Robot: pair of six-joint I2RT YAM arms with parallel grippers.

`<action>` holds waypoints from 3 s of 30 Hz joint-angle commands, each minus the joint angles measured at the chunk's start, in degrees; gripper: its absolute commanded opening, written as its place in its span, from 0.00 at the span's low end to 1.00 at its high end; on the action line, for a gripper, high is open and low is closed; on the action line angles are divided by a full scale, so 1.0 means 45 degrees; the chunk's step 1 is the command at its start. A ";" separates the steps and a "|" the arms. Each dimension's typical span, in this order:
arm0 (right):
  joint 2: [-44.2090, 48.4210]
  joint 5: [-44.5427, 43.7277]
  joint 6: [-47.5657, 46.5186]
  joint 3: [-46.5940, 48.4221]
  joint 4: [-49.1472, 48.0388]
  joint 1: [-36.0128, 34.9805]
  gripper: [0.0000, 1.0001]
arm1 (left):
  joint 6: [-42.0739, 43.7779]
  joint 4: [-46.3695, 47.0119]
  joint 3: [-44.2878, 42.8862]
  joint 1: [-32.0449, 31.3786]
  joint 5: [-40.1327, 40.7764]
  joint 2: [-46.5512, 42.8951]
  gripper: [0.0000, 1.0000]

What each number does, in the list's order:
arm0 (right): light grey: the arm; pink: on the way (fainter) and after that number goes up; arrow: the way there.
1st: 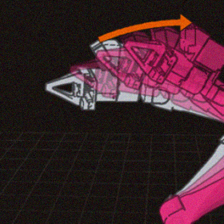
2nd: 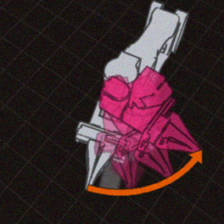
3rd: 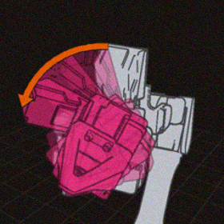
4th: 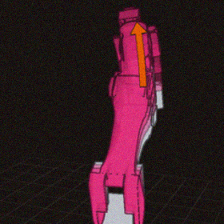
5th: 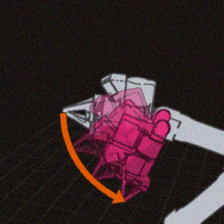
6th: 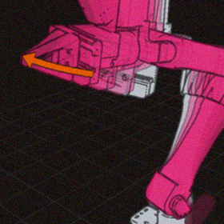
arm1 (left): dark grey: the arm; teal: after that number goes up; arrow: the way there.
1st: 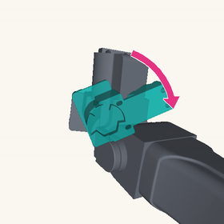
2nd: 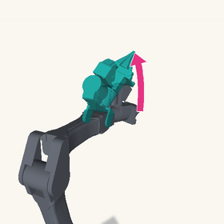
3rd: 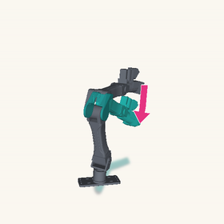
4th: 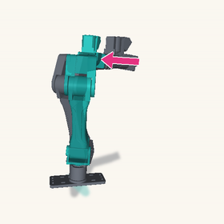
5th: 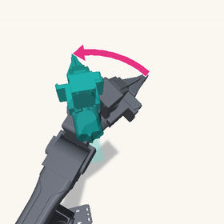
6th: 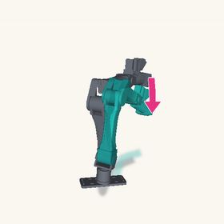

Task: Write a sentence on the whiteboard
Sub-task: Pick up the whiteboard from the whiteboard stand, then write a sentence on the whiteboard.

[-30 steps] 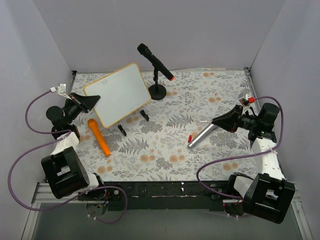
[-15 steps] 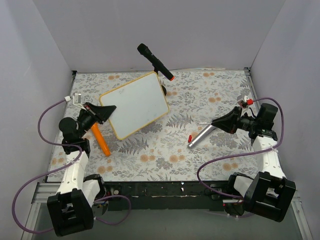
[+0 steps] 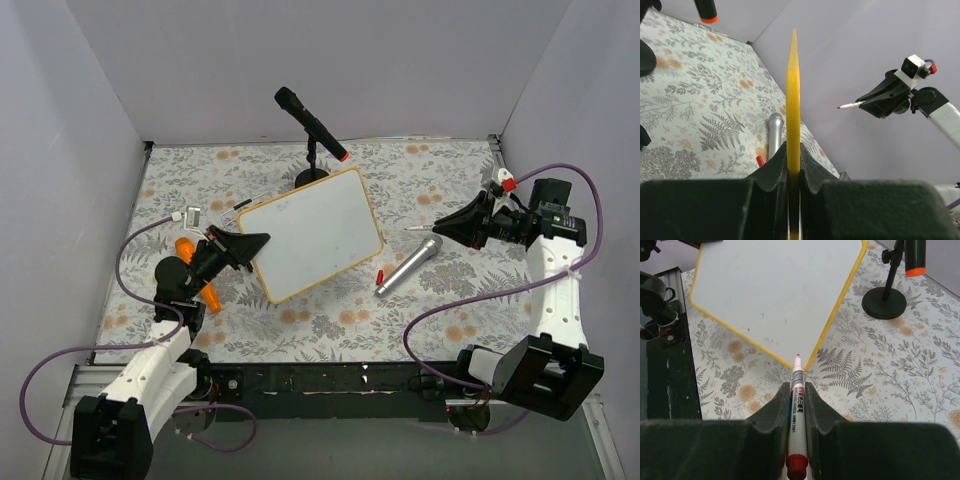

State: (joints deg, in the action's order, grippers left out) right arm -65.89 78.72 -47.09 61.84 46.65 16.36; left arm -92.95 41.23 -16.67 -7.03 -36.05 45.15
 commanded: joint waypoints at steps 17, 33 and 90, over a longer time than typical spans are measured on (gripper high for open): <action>0.0247 -0.1301 -0.2251 0.2545 0.4613 -0.0393 0.01 | 0.1006 0.1911 -0.1413 -0.4551 0.3636 0.2543 0.00; 0.0891 -0.2513 -0.3168 0.2332 0.6176 -0.0393 0.01 | 0.1219 0.2421 -0.2506 -0.5644 0.4047 0.3620 0.00; -0.0650 -0.4543 0.2633 0.4558 -0.0308 -0.8694 0.01 | 0.1631 0.3044 -0.0437 -0.7325 0.7465 0.2195 0.00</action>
State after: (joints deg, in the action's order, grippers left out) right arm -67.99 59.37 -36.56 81.32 48.42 -22.00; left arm -83.99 47.07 -18.46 -39.68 -4.56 56.60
